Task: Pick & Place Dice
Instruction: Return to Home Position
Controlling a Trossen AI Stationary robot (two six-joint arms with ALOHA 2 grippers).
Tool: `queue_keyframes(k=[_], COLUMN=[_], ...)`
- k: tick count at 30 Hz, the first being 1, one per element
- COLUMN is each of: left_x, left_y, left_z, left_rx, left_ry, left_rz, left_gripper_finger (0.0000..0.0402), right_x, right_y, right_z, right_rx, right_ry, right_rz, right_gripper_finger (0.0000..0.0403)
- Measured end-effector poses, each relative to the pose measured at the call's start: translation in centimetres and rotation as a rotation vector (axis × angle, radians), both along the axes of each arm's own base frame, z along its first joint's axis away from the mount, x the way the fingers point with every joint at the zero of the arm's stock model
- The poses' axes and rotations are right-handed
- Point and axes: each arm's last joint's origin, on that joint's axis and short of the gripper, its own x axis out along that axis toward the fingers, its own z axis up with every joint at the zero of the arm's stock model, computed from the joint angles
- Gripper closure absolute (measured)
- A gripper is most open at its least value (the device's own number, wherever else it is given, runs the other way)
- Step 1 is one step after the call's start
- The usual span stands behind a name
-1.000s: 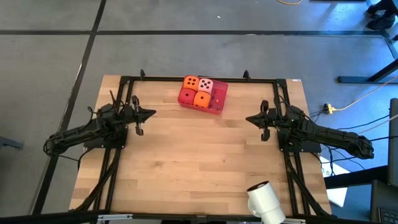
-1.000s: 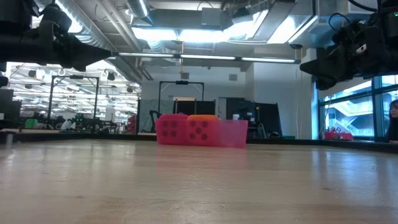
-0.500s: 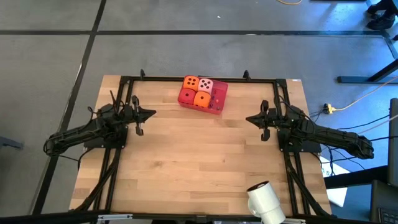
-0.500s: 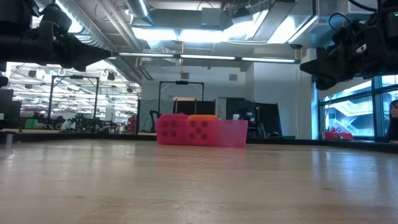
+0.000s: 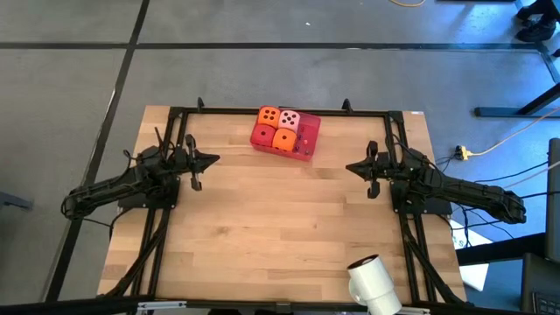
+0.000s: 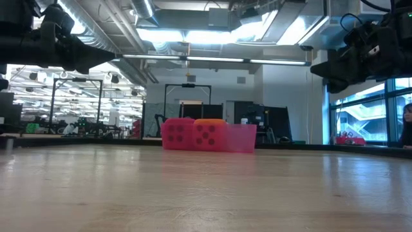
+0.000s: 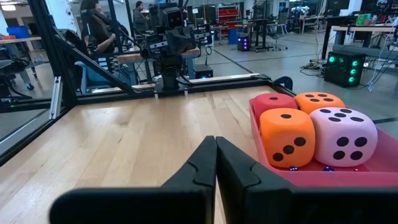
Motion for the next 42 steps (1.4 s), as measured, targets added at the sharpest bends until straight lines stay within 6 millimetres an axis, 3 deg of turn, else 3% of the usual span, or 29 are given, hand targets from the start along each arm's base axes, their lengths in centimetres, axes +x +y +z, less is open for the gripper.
queue_keyframes(k=[42], left_x=[0.0], left_y=[0.0], left_z=[-0.02], left_rx=[-0.001], left_ry=[0.001], left_rz=[0.0], left_gripper_finger=[0.0394], right_x=[0.0], right_y=[0.0], right_z=[0.0], right_rx=[0.0], right_ry=[0.0], right_rz=[0.001], right_gripper_finger=[0.0394])
